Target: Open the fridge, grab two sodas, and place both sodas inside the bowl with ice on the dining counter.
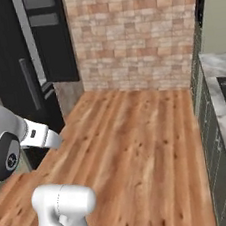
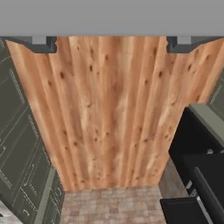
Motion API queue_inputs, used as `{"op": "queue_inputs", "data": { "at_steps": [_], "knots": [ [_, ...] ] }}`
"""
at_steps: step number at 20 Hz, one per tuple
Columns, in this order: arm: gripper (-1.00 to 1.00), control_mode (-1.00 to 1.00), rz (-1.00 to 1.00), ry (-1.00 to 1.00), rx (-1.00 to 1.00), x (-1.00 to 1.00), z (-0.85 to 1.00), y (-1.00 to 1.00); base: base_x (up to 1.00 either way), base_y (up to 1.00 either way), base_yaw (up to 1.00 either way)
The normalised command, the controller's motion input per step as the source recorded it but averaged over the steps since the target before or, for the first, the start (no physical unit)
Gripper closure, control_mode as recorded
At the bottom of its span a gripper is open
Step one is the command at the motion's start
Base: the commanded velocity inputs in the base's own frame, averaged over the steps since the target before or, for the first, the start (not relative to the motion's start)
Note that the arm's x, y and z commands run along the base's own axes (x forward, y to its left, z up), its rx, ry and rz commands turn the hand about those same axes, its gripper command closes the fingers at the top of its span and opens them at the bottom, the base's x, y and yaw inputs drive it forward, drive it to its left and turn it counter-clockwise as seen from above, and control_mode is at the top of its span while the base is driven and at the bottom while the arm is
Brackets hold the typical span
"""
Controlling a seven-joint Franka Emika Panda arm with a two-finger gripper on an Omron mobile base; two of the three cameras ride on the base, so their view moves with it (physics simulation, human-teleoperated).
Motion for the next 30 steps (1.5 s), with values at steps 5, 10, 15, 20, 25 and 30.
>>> {"op": "queue_inputs", "data": {
  "at_steps": [5,10,15,20,25,30],
  "knots": [
    [-1.00,1.00,0.00,0.00,0.00,0.00,0.00,0.00,1.00,0.19,-0.09],
    [-1.00,1.00,0.00,0.00,0.00,0.00,0.00,0.00,1.00,0.09,-0.01],
    [-1.00,1.00,0.00,0.00,0.00,0.00,0.00,0.00,0.86,0.12,0.00],
    [-1.00,1.00,0.00,0.00,0.00,0.00,0.00,0.00,0.73,0.13,0.04],
    [-1.00,1.00,0.00,0.00,0.00,0.00,0.00,0.00,0.64,0.16,0.09],
    [-1.00,1.00,0.00,0.00,0.00,0.00,0.00,0.00,0.64,0.16,0.15]
  ]
}}
